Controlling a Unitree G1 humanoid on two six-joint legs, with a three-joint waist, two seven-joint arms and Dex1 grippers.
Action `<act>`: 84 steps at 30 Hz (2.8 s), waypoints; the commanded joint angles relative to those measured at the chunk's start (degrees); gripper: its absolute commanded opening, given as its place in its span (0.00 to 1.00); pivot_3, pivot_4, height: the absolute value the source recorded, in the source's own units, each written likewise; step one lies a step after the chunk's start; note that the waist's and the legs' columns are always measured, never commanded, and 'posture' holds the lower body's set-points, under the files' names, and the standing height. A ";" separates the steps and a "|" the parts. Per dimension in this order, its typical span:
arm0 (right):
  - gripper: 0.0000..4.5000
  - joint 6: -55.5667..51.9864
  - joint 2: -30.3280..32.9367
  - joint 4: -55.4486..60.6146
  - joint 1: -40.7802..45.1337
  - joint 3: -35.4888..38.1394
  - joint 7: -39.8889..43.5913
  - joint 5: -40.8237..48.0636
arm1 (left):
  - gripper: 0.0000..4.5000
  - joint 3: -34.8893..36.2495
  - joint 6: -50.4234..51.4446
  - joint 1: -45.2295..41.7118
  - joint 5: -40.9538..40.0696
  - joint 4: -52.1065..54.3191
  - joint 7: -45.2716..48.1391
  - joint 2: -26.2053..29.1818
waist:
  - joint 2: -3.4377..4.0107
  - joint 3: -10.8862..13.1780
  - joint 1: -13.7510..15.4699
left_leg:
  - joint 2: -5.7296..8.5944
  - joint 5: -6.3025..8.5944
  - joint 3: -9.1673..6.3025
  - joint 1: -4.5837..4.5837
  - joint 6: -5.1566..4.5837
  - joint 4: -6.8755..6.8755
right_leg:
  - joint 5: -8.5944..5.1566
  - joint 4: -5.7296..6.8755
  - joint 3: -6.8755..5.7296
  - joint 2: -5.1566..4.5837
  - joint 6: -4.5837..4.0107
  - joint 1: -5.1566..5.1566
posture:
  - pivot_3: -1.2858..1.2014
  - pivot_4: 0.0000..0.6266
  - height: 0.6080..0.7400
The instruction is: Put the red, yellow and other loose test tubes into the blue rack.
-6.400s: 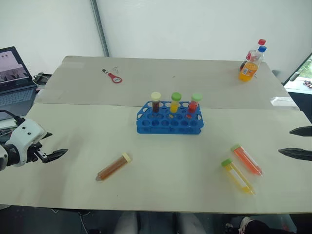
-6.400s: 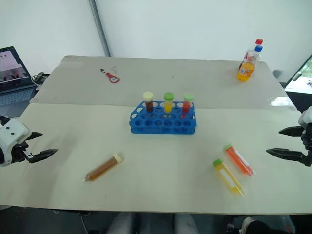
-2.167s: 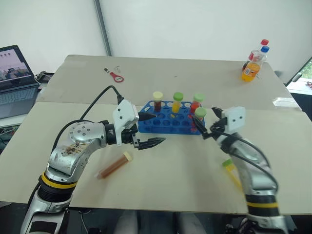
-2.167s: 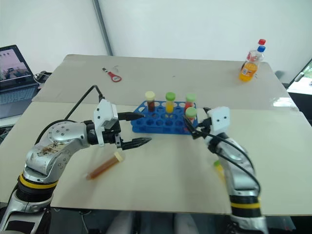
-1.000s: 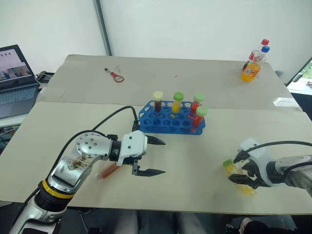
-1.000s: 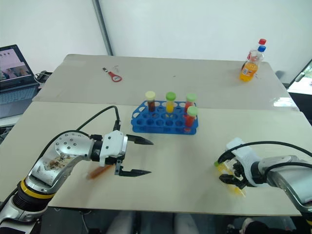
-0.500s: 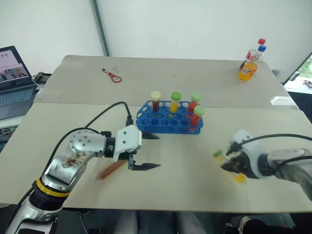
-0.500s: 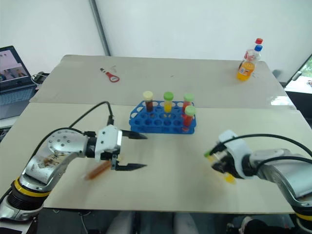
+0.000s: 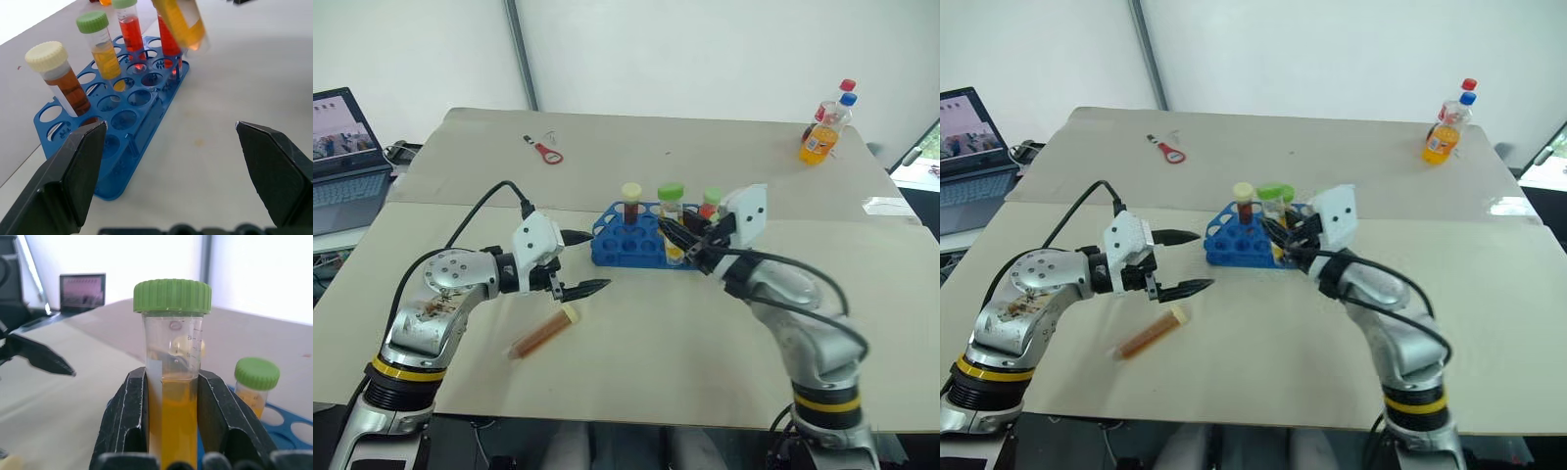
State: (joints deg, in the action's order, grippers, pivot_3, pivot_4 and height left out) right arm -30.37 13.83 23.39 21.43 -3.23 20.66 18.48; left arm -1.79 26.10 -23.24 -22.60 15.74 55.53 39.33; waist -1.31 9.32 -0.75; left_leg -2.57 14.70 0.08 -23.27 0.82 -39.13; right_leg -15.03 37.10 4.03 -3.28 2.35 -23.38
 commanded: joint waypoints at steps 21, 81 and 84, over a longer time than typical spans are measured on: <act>0.21 33.34 -10.50 -27.55 3.76 -1.72 -9.84 -16.55 | 1.00 2.98 9.99 -0.61 -7.37 7.33 -0.52 3.55 | 0.01 0.00 -0.42 | -0.02 -0.07 0.00 0.08 0.12 0.09 | 0.01 0.08 0.01 0.02 -0.02 -0.03 | 0.52 0.24 1.00; 0.97 -13.63 33.44 21.27 -12.05 0.05 28.56 18.82 | 1.00 -21.10 37.73 -8.45 4.33 8.78 -9.21 16.17 | -0.16 0.06 1.17 | -0.06 -0.14 -0.05 0.08 0.18 0.11 | -0.10 -0.01 0.03 0.14 -0.16 0.06 | 0.52 0.24 1.00; 0.97 -13.39 34.99 22.00 -14.02 0.98 29.19 19.38 | 1.00 -22.36 41.17 -10.55 3.30 9.23 -7.96 16.24 | -0.16 0.07 1.09 | -0.05 -0.14 -0.06 0.08 0.18 0.11 | -0.10 -0.01 0.03 0.14 -0.16 0.06 | 0.52 0.24 1.00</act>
State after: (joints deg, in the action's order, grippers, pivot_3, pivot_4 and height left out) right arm -44.02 48.01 42.93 7.78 -4.33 49.12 36.67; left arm -23.94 65.33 -32.62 -19.20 23.92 46.73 55.34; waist -1.47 9.39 0.35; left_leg -2.63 14.56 0.02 -23.20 1.00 -39.02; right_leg -15.13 37.09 4.06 -3.15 2.19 -23.32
